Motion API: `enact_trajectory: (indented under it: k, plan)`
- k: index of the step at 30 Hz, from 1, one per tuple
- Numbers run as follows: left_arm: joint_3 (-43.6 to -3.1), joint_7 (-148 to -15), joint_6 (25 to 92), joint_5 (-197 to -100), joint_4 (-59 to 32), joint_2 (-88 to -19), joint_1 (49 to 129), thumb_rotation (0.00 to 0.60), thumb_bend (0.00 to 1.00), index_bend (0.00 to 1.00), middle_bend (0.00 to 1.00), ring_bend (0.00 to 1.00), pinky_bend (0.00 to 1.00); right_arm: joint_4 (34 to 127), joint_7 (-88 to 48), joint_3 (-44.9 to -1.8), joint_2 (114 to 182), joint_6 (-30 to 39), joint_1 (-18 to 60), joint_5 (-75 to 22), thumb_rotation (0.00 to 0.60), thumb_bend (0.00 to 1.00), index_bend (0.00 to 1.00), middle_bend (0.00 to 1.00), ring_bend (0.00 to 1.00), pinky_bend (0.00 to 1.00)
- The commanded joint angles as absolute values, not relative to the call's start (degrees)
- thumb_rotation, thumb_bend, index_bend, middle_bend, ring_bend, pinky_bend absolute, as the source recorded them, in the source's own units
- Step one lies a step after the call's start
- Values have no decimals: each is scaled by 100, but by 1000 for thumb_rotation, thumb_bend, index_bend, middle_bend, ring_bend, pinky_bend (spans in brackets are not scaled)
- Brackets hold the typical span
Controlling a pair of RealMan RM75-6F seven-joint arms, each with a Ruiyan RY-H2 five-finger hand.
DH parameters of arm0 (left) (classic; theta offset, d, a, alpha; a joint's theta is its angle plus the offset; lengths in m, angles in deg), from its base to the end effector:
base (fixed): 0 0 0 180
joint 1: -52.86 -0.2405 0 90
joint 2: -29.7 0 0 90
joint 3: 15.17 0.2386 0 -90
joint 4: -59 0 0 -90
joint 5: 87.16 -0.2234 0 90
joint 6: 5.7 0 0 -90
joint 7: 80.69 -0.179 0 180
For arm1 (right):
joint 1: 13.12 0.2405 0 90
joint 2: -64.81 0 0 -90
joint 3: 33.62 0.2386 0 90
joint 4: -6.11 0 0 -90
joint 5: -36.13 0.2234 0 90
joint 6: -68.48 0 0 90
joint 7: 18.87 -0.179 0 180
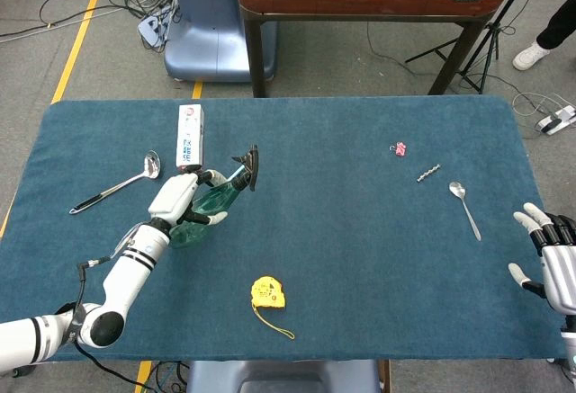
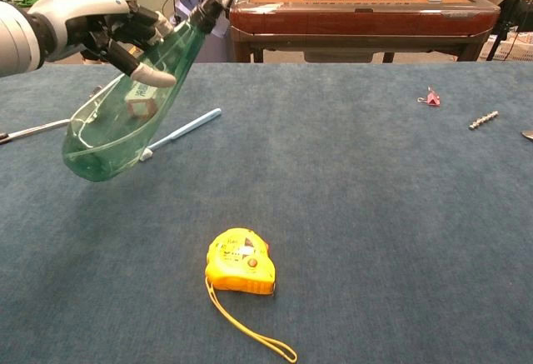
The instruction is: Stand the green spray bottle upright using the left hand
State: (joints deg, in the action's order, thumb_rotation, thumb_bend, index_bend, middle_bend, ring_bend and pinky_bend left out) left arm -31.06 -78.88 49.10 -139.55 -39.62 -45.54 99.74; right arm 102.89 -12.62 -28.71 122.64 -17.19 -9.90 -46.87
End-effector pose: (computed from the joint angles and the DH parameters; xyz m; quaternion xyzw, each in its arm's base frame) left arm -0.0859 0.3895 0.0292 -0.6157 -0.5321 -0.4782 0.3302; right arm -0.3031 -0.2142 0.1764 0.5908 -0.3508 0.3451 0.6394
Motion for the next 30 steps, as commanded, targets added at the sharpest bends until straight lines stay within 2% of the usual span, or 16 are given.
enact_trajectory:
  k: [1,6,12,21,30]
  plan:
    - [-3348,-6309,4722,-15016,-3704,-4580,9464,600,255,455,521,314,87,10288,-1265,-2872,12264,-1725,-994,-4688,600,179,196,140,123,142]
    - [-3378,-5119,4867,-15592,-3230,-4908,9291,600,255,442,520,313,87,10300,-1267,-2872,12245,-1747,-1011,-4688,600,179,196,140,123,142]
    - [-3192,-4287,5042,-16190,-2374,-5356,9247,600,252,399,479,278,87,10303,-1267,-2868,12226,-1750,-1021,-4674,600,179,196,140,123,142]
    - [-3062,-3636,5673,-16663,-1282,-6040,9177,600,203,389,454,261,87,10324,-1235,-2857,12218,-1754,-1029,-4648,600,178,196,140,123,142]
    - [-2866,-3306,5911,-16956,-701,-6244,9153,600,199,359,409,237,87,10386,-1180,-2849,12196,-1790,-1050,-4635,600,179,196,140,123,142]
